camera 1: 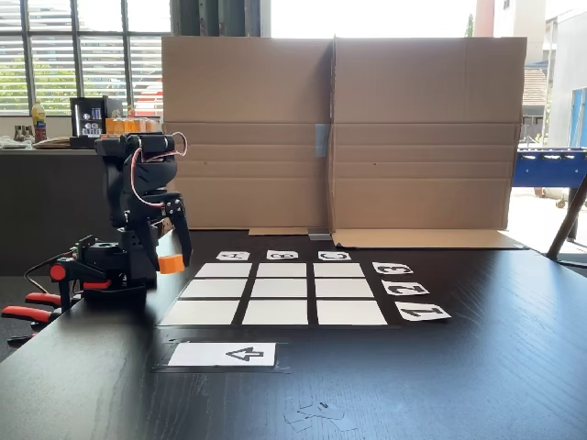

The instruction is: Pick up the round, orange token and place it in the grid on square A1.

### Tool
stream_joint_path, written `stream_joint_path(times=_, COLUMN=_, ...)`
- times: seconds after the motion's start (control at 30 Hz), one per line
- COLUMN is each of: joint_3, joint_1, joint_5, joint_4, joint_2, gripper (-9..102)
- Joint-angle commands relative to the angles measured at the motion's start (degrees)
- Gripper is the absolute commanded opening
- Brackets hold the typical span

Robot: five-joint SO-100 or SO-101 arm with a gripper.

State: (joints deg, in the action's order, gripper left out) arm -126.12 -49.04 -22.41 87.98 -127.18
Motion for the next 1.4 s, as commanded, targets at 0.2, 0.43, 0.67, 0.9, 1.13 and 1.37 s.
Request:
stream_joint_path(times=0.2, joint_3=-3.1, joint_1=2.4, joint_5=1.4, joint_4=-3.8, joint_2=3.0, gripper=14)
stream_joint_path(times=0.43, joint_3=-5.7, joint_1=4.4, joint_5=1.4, joint_4=-8.6, joint_2=6.5, gripper=14)
stream_joint_path(times=0.67, joint_3=-6.0, joint_1=5.8, joint_5=1.6, joint_4=-12.9, joint_2=11.1, gripper=13)
stream_joint_path(times=0.9, joint_3=-6.1, joint_1=6.9, joint_5=1.6, joint_4=-16.9, joint_2=15.5, gripper=13)
stream_joint_path(times=1.13, joint_3=-6.2, joint_1=8.7, joint_5=1.6, joint_4=-19.5, joint_2=18.9, gripper=13)
stream_joint_path(times=1.37, joint_3=-6.8, joint_1=12.2, joint_5=1.6, joint_4=-21.2, joint_2=21.0, gripper=13)
